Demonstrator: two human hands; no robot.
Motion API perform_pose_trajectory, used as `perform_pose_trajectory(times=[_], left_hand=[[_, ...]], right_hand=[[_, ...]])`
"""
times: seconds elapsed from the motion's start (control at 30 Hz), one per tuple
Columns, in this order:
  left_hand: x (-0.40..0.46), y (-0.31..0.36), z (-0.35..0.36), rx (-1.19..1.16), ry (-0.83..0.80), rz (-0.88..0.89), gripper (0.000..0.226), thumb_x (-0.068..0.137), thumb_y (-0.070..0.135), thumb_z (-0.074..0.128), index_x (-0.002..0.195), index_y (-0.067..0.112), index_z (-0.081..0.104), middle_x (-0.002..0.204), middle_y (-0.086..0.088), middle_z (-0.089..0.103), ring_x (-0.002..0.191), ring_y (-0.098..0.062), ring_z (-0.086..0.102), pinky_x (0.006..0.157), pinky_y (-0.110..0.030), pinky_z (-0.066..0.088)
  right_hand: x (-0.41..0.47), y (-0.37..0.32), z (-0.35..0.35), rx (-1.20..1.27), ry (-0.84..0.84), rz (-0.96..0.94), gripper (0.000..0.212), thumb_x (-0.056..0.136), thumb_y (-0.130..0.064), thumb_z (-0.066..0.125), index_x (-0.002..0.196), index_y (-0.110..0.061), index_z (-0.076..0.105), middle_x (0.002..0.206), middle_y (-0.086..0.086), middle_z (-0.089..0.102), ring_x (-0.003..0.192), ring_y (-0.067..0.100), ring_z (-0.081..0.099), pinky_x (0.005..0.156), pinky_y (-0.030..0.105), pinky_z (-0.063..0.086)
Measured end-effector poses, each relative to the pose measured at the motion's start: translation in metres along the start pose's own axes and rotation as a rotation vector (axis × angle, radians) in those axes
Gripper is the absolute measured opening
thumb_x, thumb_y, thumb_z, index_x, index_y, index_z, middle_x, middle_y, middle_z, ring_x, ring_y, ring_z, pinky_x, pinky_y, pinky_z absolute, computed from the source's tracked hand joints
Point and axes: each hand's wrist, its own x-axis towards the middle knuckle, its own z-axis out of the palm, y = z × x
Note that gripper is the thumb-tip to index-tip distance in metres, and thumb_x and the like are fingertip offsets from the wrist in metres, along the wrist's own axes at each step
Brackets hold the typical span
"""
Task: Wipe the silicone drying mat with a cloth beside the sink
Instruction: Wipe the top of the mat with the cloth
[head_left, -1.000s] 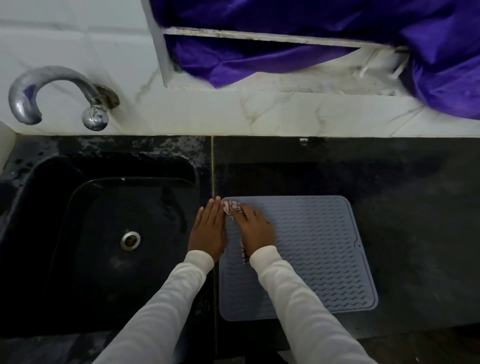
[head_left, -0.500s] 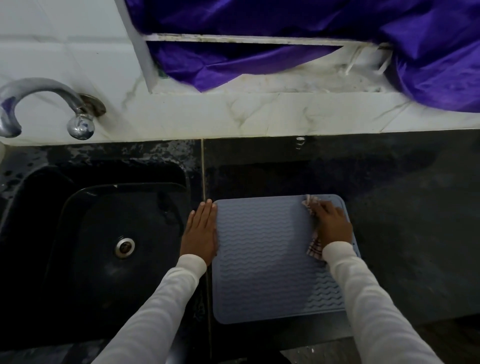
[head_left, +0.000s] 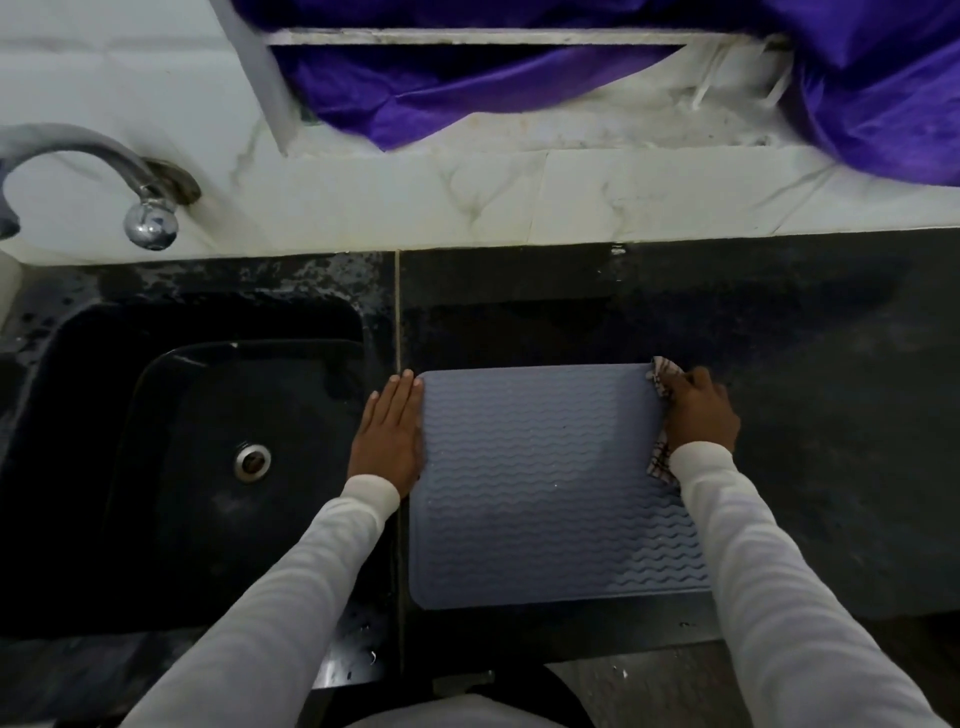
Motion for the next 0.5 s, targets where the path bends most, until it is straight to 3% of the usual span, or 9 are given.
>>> perform_pose_trajectory(times=[0.23,0.33,0.5], left_hand=[[-0.002,0.000,0.001,-0.068,0.047,-0.003,0.057,0.102,0.030,0.011,0.157,0.017,0.009,0.164,-0.001,0.010,0.151,-0.017,0.004,0.123,-0.037,0.003],[-0.002,-0.001,0.002,-0.105,0.056,-0.011,0.054,0.104,0.030,0.013,0.157,0.019,0.008,0.165,0.001,0.008,0.151,-0.014,0.001,0.122,-0.034,-0.002],[-0.002,-0.005,0.005,-0.136,0.061,-0.005,0.054,0.104,0.031,0.014,0.157,0.019,0.011,0.164,0.001,0.009,0.151,-0.014,0.001,0.122,-0.033,-0.003]], right_hand=[[-0.011,-0.019,0.004,0.180,0.008,0.145,0.030,0.096,-0.035,0.043,0.119,-0.024,0.058,0.115,0.008,0.049,0.105,0.036,0.052,0.076,0.044,0.043],[-0.031,-0.060,-0.003,0.249,0.060,0.022,0.029,0.096,-0.027,0.048,0.121,-0.020,0.060,0.120,0.012,0.057,0.104,0.036,0.057,0.085,0.044,0.048],[-0.087,-0.169,0.013,0.479,0.055,-0.265,0.021,0.093,-0.025,0.058,0.110,-0.012,0.058,0.107,0.011,0.063,0.094,0.030,0.060,0.076,0.038,0.049]])
